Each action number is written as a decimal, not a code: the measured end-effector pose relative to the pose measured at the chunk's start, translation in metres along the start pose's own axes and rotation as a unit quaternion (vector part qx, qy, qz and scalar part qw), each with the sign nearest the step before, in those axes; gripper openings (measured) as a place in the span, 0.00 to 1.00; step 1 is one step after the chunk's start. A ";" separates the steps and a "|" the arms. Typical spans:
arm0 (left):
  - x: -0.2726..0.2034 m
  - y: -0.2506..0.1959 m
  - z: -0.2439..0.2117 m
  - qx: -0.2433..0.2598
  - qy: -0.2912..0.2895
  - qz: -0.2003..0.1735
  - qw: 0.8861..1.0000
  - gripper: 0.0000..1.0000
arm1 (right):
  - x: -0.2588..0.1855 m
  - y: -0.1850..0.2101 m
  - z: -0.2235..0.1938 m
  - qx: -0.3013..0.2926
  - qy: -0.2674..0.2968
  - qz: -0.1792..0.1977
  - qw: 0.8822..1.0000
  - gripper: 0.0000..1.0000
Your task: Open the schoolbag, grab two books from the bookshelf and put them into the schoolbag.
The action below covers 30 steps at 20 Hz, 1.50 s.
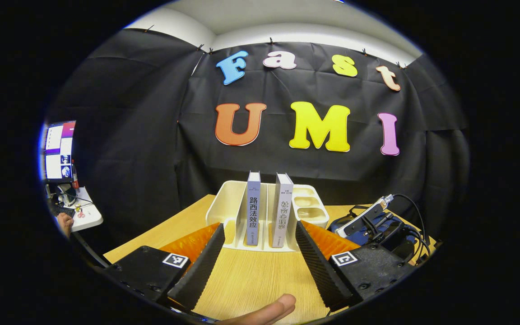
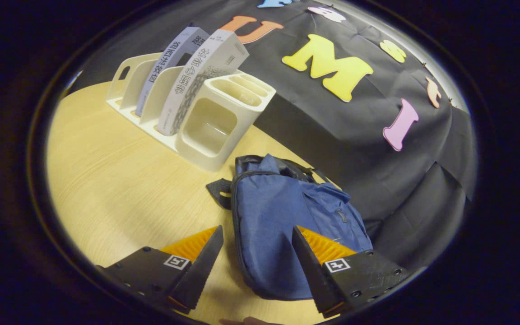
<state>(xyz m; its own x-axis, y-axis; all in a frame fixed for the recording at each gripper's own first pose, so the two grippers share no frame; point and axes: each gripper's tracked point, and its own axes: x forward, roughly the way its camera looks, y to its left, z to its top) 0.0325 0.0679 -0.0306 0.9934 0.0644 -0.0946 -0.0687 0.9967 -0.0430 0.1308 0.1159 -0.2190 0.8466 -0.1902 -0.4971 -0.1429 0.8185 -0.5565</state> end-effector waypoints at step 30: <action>0.028 -0.051 -0.025 0.041 0.007 -0.021 0.999 0.97 | -0.007 -0.184 0.070 0.145 -0.065 -0.008 0.987 0.02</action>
<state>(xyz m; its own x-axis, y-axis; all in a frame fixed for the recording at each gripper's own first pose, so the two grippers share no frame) 0.0618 0.0178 -0.0556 0.9938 0.0229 -0.1091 -0.0192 0.9992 0.0341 0.1869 0.0048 -0.0661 0.9093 -0.1485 -0.3887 0.0082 0.9403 -0.3402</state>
